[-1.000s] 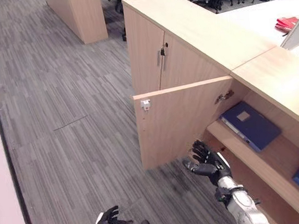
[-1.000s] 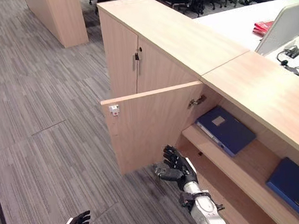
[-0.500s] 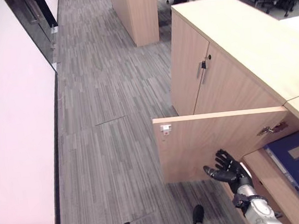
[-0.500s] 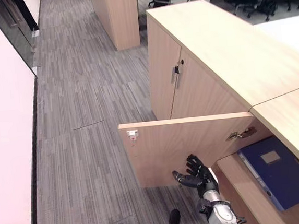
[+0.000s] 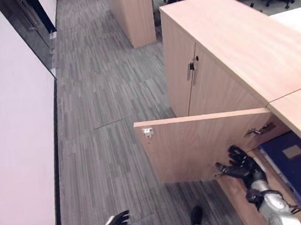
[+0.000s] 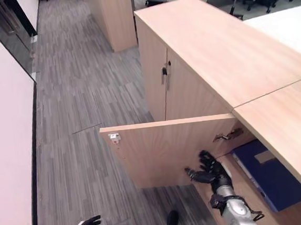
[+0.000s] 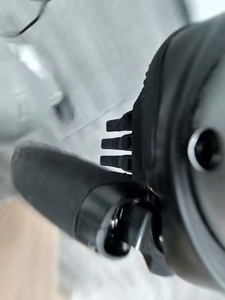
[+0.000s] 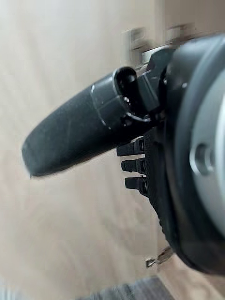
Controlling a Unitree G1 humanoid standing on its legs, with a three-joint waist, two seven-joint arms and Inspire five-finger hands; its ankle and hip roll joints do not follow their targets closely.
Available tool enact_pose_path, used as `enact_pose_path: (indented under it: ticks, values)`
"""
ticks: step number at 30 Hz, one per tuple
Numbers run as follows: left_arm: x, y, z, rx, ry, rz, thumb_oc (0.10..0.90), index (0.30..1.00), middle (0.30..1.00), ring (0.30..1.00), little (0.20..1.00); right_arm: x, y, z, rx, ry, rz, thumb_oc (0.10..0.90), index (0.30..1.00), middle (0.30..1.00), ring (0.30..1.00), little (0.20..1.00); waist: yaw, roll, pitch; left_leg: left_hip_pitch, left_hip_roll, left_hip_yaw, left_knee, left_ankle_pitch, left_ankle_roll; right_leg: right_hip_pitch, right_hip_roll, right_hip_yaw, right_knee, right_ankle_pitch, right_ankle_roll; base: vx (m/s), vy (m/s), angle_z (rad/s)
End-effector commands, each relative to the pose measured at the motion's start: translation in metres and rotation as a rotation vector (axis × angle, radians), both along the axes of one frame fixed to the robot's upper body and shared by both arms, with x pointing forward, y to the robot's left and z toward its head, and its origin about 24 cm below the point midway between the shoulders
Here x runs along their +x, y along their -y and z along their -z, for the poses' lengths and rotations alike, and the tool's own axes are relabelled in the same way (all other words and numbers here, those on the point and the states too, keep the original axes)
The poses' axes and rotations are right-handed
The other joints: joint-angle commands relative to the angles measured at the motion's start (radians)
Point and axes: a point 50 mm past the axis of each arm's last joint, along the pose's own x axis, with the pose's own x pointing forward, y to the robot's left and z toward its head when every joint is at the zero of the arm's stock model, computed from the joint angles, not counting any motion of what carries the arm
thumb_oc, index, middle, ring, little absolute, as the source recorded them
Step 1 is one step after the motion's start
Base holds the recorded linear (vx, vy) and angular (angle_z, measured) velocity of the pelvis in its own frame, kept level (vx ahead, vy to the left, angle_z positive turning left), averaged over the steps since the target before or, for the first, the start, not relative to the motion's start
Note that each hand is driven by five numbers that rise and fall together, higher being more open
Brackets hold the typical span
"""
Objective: Put the empty folder in the office cabinet
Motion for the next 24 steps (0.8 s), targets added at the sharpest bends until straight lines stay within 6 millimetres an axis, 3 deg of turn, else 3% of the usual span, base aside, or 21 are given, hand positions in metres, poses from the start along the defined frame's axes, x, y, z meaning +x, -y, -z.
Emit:
enact_pose_path:
  ticks: [1,8,14,15,16,20,21,23,24]
  values:
    - [0.018,0.008,-0.005,-0.017,0.076,0.037,0.800,0.900,0.900,0.900,0.900,0.019,-0.032,-0.026,0.071,0.194,-0.104,0.800,0.900,0.900,0.900,0.900,0.000,-0.049,-0.057,0.007,-0.025,0.049,0.075,-0.028,-0.010,0.144,-0.058,-0.038,0.009,-0.168,0.123,0.10,0.064,-0.53]
    - [0.011,0.012,-0.001,-0.020,0.052,0.018,0.800,0.900,0.900,0.900,0.900,0.013,-0.040,-0.016,0.070,0.141,-0.133,0.800,0.900,0.900,0.900,0.900,-0.009,-0.036,-0.071,0.082,-0.037,0.091,-0.014,-0.023,0.004,0.145,-0.062,-0.035,0.019,-0.155,0.136,0.05,0.060,-0.16]
    - [0.027,0.013,-0.007,-0.010,0.124,0.002,0.800,0.900,0.900,0.900,0.900,-0.004,-0.036,0.012,0.048,0.009,-0.092,0.800,0.900,0.900,0.900,0.900,-0.020,-0.036,-0.076,0.083,-0.048,0.091,-0.025,-0.029,0.015,0.137,-0.074,-0.042,0.045,-0.150,0.145,0.00,0.061,0.03]
    - [0.012,-0.005,-0.007,-0.006,0.091,-0.013,0.800,0.900,0.900,0.900,0.900,-0.010,-0.024,0.020,0.018,-0.039,-0.046,0.800,0.900,0.900,0.900,0.900,-0.015,-0.030,-0.069,0.087,-0.049,0.087,-0.025,-0.030,0.017,0.138,-0.075,-0.044,0.055,-0.151,0.147,-0.04,0.086,0.06]
    - [0.011,-0.021,-0.015,0.037,0.145,-0.028,0.800,0.900,0.900,0.900,0.900,-0.020,-0.013,0.033,-0.016,-0.102,0.015,0.800,0.900,0.900,0.900,0.900,-0.009,-0.031,-0.064,0.077,-0.054,0.078,-0.025,-0.026,0.021,0.128,-0.083,-0.053,0.068,-0.149,0.149,-0.05,0.089,0.05]
    - [0.038,-0.023,-0.033,0.037,0.303,-0.035,0.800,0.900,0.900,0.900,0.900,-0.069,-0.001,0.078,-0.058,-0.385,0.118,0.800,0.900,0.900,0.900,0.900,-0.003,-0.036,-0.054,0.071,-0.061,0.068,-0.025,-0.028,0.029,0.123,-0.094,-0.065,0.080,-0.145,0.158,-0.03,0.049,0.08]
    - [0.038,-0.024,-0.033,0.038,0.302,-0.035,0.800,0.900,0.900,0.900,0.900,-0.068,-0.002,0.078,-0.057,-0.385,0.118,0.800,0.900,0.900,0.900,0.900,-0.004,-0.037,-0.055,0.070,-0.061,0.067,-0.025,-0.028,0.030,0.123,-0.094,-0.065,0.080,-0.145,0.158,-0.01,0.038,0.01]
    - [0.059,-0.024,-0.053,0.022,0.437,-0.014,0.800,0.900,0.900,0.900,0.900,-0.100,-0.001,0.098,-0.056,-0.543,0.147,0.800,0.900,0.900,0.900,0.900,-0.002,-0.039,-0.053,0.065,-0.067,0.061,-0.025,-0.030,0.033,0.125,-0.102,-0.071,0.076,-0.137,0.166,0.00,0.040,-0.02]
    - [0.059,-0.024,-0.053,0.022,0.436,-0.014,0.800,0.900,0.900,0.900,0.900,-0.100,-0.001,0.098,-0.056,-0.543,0.147,0.800,0.900,0.900,0.900,0.900,-0.002,-0.040,-0.053,0.065,-0.067,0.060,-0.025,-0.030,0.033,0.125,-0.102,-0.071,0.075,-0.137,0.166,0.00,0.033,-0.03]
